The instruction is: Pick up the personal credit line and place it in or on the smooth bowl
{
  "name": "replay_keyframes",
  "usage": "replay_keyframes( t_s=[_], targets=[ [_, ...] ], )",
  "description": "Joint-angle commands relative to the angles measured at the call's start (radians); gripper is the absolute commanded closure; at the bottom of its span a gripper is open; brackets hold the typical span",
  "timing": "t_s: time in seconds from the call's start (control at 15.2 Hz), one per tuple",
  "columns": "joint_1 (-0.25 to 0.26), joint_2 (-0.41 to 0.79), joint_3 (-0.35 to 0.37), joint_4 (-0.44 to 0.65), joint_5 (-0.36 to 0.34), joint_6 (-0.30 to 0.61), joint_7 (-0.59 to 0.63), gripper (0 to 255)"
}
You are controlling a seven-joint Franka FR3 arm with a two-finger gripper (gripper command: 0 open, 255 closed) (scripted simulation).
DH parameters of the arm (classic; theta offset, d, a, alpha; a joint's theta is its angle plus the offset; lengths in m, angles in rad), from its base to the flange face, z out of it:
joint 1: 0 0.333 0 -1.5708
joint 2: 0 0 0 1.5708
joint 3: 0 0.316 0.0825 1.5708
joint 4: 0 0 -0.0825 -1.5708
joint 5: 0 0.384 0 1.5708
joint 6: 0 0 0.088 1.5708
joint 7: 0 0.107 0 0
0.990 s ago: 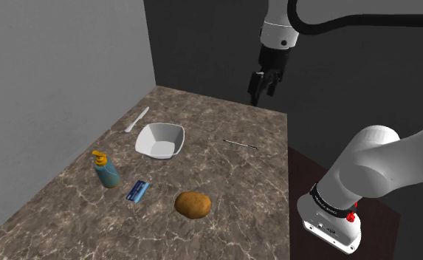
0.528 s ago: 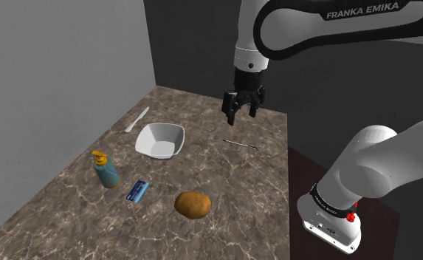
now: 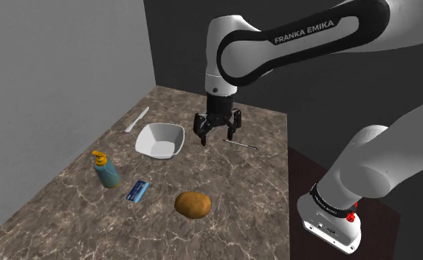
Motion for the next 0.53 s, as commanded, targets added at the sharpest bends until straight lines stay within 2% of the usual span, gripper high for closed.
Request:
replay_keyframes(
  t_s=[0.0,0.46],
  targets=[
    [-0.001,0.082,0.027,0.033,0.017,0.046,0.066,0],
    [0.019,0.358,0.090,0.156,0.043,0.197,0.282,0]
  ],
)
